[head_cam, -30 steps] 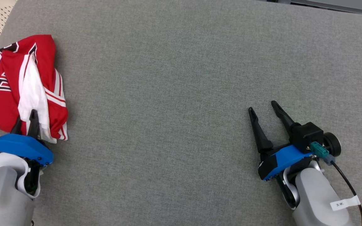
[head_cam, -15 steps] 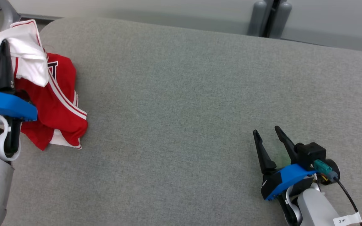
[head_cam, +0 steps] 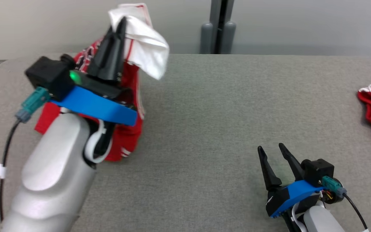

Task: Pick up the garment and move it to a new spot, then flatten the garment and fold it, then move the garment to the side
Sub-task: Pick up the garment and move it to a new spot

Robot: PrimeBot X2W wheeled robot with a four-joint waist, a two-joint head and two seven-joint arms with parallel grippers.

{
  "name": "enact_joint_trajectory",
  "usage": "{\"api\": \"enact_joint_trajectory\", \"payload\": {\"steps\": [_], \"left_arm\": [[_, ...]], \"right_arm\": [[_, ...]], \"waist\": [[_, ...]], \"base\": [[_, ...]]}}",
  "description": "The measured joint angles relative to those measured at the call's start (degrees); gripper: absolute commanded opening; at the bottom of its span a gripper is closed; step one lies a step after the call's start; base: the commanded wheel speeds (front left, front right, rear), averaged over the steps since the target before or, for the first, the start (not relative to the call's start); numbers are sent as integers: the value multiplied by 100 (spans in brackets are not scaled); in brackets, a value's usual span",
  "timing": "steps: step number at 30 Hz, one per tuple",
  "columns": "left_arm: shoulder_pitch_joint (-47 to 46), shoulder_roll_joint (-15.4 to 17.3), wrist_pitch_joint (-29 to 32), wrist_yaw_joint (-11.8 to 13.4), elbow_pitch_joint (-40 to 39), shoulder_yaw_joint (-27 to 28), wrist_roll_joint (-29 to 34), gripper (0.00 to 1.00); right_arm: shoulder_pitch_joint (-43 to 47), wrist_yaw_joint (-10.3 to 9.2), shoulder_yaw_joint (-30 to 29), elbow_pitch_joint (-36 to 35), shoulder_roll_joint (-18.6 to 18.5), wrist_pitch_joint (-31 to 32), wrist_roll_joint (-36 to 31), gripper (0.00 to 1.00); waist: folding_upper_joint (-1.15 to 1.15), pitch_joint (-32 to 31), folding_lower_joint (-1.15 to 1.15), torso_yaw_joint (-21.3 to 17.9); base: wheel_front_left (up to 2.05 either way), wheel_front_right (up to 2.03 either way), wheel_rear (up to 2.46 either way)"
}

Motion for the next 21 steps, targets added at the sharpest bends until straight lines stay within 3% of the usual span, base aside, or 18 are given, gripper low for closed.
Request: {"api": "enact_joint_trajectory", "payload": {"steps": [7,11,12,13,17,21], "left_arm": [[-157,-884,1,0,209,-982,-214,0],[-162,-1191,0,0,584,-1381,-282,0],[-153,-1245,1,0,740,-1460,-302,40],[-142,-1271,1,0,873,-1526,-298,100],[4,-1317,0,0,1257,-1413,-126,100],[392,-1255,0,0,1465,-961,148,100]], "right_arm": [[-4,0,134,-67,0,0,116,100],[-20,0,180,-97,-2,0,149,100],[-22,0,183,-99,-2,0,153,100],[-24,0,185,-108,-2,0,158,100],[-35,0,142,-130,-2,0,159,100],[-30,0,37,-157,-1,0,156,100]], "waist": [[0,86,0,-635],[0,155,0,-891],[0,164,0,-933],[0,173,0,-969],[0,198,0,-1008],[0,148,0,-906]], "base": [[0,0,0],[0,0,0],[0,0,0],[0,0,0],[0,0,0],[0,0,0]]}}
